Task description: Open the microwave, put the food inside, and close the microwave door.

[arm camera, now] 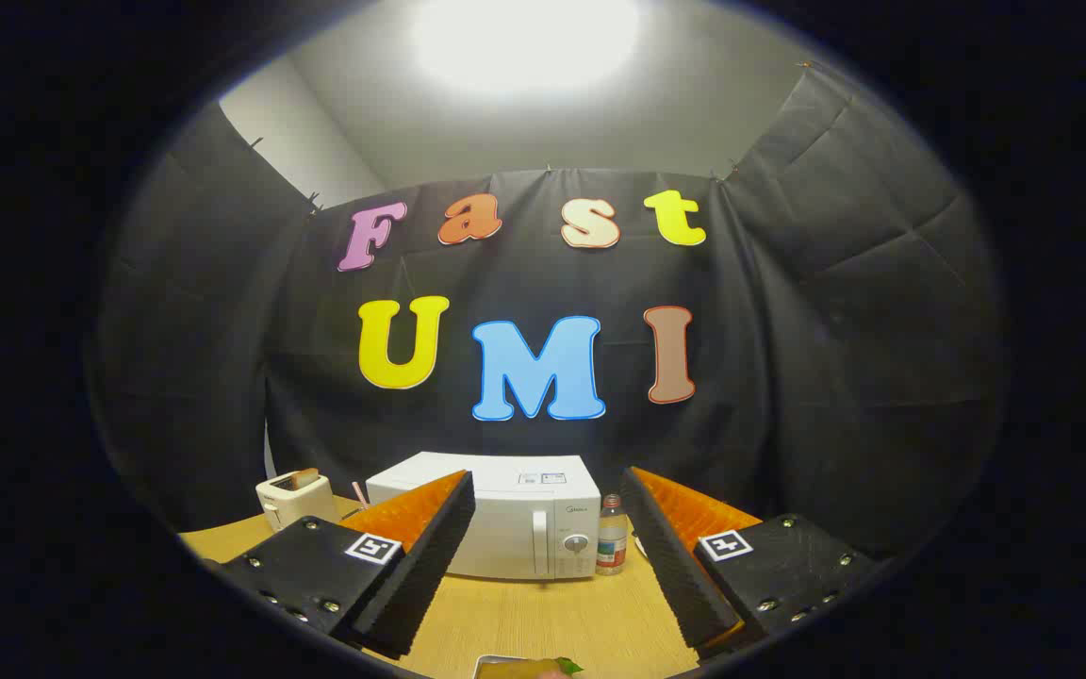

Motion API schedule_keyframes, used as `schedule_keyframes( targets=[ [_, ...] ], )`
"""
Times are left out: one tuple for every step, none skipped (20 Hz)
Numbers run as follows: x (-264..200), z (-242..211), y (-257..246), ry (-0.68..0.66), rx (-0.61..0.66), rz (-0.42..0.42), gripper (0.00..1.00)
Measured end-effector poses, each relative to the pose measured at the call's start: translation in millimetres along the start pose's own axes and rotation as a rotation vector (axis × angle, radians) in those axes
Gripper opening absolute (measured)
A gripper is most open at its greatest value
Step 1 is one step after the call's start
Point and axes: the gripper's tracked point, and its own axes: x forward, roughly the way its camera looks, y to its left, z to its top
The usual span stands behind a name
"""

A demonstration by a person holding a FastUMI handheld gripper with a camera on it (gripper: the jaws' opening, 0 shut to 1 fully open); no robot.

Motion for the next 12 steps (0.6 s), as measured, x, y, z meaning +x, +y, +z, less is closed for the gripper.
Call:
schedule_keyframes(
  targets=[
    [-0.5, 1.4, -0.1, -0.003, 0.002, -0.001, 0.99],
    [-1.3, 1.9, -0.1, -0.006, 0.004, -0.003, 0.99],
    [-1.5, 2.8, -0.3, -0.009, 0.005, -0.003, 0.99],
    [-1.2, 2.0, -0.2, -0.009, 0.004, -0.003, 0.99],
    [-0.7, 2.0, 0.0, -0.008, 0.004, -0.002, 0.99],
    [-1.2, 1.1, -0.1, -0.007, 0.004, -0.003, 0.99],
    [-0.9, 0.7, 0.6, -0.004, 0.005, -0.001, 0.99],
    [-1.1, -0.5, 0.4, -0.003, 0.005, -0.001, 0.99],
    [-0.8, -0.4, 0.5, -0.003, 0.004, -0.001, 0.99],
    [-0.6, -1.4, -0.3, -0.003, 0.003, -0.001, 0.99],
    [0.1, -1.1, -1.4, -0.005, 0.000, -0.003, 0.99],
    [1.7, -2.5, -1.7, -0.005, -0.001, -0.004, 0.99]
  ],
)
